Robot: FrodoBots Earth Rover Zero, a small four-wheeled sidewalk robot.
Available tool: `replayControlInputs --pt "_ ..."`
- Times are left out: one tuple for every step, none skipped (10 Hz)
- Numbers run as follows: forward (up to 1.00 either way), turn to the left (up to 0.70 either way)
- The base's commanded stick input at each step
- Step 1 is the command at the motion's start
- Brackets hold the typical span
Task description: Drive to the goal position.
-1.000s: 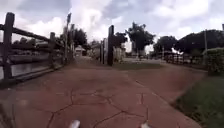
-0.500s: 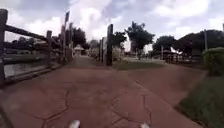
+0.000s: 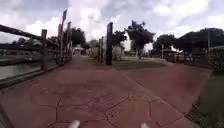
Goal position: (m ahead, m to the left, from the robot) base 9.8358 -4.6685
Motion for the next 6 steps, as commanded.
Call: replayControlInputs --pt "0.56 -0.32" --pt "0.50 -0.47" --pt "0.50 -0.47" --pt "0.50 -0.47" --pt "0.50 -0.47" --pt "0.50 -0.47"
